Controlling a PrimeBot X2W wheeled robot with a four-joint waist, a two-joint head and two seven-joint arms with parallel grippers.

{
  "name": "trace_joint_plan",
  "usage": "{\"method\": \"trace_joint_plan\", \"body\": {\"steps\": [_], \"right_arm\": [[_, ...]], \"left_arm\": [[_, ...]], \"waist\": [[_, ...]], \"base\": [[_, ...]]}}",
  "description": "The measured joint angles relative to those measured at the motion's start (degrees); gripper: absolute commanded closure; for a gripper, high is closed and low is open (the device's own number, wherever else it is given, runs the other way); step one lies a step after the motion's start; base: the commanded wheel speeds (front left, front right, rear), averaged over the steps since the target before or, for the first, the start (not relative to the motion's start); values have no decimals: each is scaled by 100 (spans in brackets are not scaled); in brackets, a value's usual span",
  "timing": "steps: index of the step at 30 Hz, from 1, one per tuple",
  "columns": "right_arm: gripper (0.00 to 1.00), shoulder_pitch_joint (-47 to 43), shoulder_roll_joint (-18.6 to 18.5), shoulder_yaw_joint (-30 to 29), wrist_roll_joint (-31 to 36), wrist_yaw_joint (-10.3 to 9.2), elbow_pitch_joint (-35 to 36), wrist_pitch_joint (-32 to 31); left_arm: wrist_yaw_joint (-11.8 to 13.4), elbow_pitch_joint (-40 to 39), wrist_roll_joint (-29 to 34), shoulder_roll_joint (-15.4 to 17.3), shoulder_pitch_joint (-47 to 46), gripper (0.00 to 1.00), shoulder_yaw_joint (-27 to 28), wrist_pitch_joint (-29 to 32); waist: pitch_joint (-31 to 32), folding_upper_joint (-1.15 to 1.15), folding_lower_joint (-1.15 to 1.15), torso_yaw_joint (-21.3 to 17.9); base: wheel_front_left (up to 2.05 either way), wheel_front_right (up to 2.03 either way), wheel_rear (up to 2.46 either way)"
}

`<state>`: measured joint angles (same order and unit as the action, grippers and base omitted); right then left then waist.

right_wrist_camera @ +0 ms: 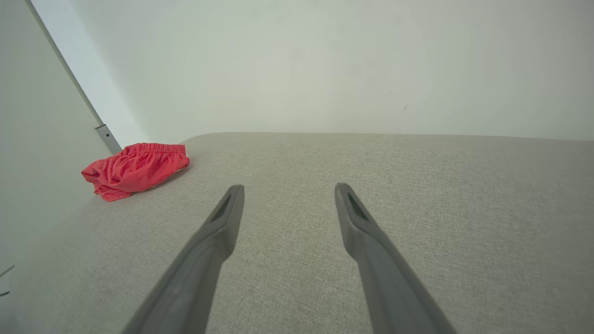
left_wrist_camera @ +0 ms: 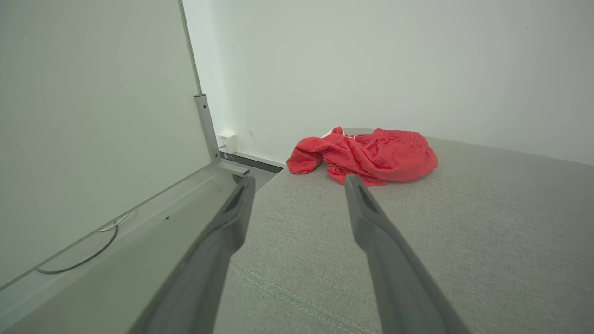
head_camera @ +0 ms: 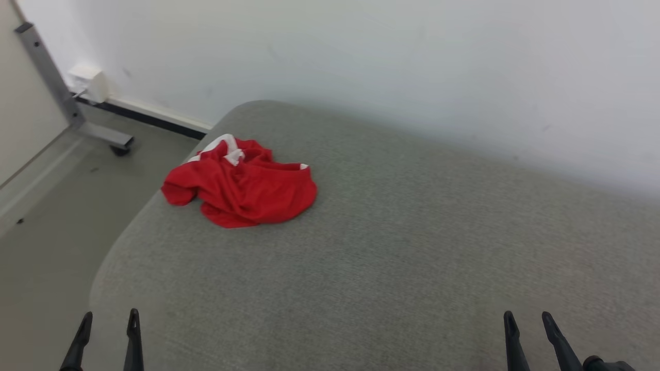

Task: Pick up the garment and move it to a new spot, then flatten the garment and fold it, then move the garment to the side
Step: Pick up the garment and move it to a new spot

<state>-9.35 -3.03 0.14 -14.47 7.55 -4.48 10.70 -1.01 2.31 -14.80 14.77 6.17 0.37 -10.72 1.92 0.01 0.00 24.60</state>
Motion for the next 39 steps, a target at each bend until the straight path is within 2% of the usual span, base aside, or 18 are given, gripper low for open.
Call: {"method": "trace_joint_plan", "body": {"steps": [8,20,27,35,39], "right_arm": [[0,197,5,129,20,0,-25,-54],[0,332,-53,186,38,0,-111,-67],[0,397,-108,18,154,0,91,-179],[0,850,-244,-126,364,0,485,-363],[0,1132,-254,-189,470,0,647,-363]], "left_arm": [[102,-74,-163,2,141,0,168,-67],[199,4,-269,-7,71,0,224,-118],[97,219,-422,18,-837,0,196,-80],[-66,700,-702,151,-2395,0,270,-21],[-179,1082,-861,466,-3402,0,409,77]], "waist": [[-88,0,0,412],[-200,0,0,465],[-347,-1,0,325],[-832,0,0,-106],[-1279,0,1,-545]], "base": [[0,0,0],[0,0,0],[0,0,0],[0,0,0],[0,0,0]]}}
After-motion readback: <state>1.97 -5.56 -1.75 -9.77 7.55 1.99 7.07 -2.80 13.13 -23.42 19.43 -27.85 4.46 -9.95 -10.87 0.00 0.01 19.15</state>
